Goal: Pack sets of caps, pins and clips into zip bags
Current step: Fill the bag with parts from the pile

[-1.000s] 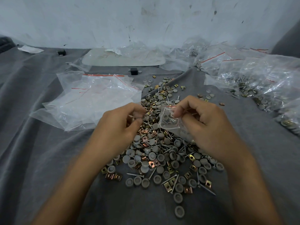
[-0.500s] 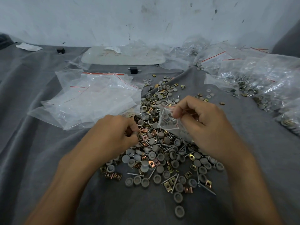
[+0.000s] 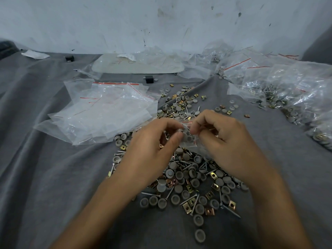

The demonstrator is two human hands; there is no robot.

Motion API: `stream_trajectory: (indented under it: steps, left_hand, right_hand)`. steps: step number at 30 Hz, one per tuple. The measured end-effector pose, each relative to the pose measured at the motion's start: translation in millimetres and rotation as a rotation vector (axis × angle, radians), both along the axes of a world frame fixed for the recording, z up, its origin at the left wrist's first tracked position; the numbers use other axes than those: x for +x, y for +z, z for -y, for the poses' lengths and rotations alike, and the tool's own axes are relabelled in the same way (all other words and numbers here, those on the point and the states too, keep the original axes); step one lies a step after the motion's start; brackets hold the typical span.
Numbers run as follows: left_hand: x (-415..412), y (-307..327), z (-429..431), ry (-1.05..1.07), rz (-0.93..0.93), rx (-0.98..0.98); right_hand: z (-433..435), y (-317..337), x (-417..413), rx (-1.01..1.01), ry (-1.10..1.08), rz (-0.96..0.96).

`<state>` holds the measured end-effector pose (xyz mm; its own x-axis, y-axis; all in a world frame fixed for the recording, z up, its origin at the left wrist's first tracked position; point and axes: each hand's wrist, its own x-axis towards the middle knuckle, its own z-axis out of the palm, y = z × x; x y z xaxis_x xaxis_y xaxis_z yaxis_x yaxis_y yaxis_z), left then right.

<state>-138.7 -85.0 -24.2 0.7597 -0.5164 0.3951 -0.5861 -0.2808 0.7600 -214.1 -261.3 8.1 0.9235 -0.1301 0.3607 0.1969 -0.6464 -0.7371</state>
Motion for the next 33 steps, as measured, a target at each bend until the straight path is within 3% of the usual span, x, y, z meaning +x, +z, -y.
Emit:
stream_trajectory:
  steps: [22, 28, 33]
  left_hand:
    - [9.6, 3.0, -10.3, 0.052, 0.05, 0.009]
    - [11.1, 1.6, -11.9, -0.028, 0.116, 0.542]
    - [10.3, -1.1, -12.4, -0.013, 0.141, 0.752]
  right_hand:
    - [3.9, -0.4, 0.4, 0.059, -0.057, 0.043]
    - [6.3, 0.7, -0.3, 0.094, -0.124, 0.1]
    - [6.2, -0.6, 0.8, 0.072, -0.127, 0.082]
